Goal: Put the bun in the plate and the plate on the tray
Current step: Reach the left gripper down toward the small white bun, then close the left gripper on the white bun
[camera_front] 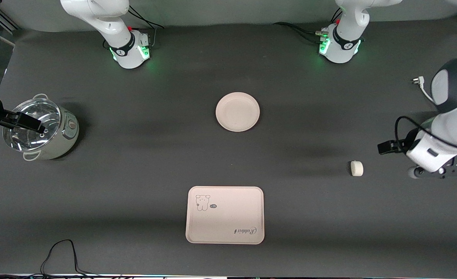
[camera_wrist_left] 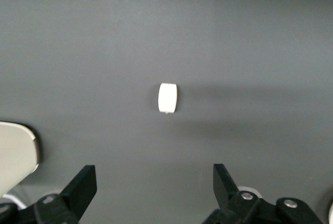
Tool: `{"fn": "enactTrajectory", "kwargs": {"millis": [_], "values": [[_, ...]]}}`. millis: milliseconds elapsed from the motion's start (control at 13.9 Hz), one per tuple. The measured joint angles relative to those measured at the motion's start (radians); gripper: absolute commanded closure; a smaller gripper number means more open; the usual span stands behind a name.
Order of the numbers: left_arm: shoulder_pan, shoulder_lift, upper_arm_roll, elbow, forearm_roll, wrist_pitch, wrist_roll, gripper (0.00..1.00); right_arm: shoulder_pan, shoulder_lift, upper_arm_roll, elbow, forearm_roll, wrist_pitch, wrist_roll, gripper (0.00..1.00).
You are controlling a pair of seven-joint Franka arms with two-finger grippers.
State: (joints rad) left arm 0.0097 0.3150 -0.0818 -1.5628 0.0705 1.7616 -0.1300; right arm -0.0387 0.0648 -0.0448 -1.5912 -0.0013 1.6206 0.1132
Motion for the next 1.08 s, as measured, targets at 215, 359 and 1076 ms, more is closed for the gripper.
{"fn": "enactTrajectory", "kwargs": {"millis": [215,359,1076], "values": [[-0.001,0.095,0.000,-0.004,0.000,0.062,0.000,0.00,-0.003,0.005,-0.001,0.000,0.004,0.006,0.000,0.00],[-0.001,0.142,0.000,-0.037,0.000,0.128,0.001,0.00,-0.003,0.007,-0.001,0.000,0.004,0.009,0.000,0.00],[0.018,0.198,0.006,-0.339,0.000,0.526,0.044,0.01,-0.002,0.011,-0.001,0.005,0.029,0.012,0.000,0.00]]}}
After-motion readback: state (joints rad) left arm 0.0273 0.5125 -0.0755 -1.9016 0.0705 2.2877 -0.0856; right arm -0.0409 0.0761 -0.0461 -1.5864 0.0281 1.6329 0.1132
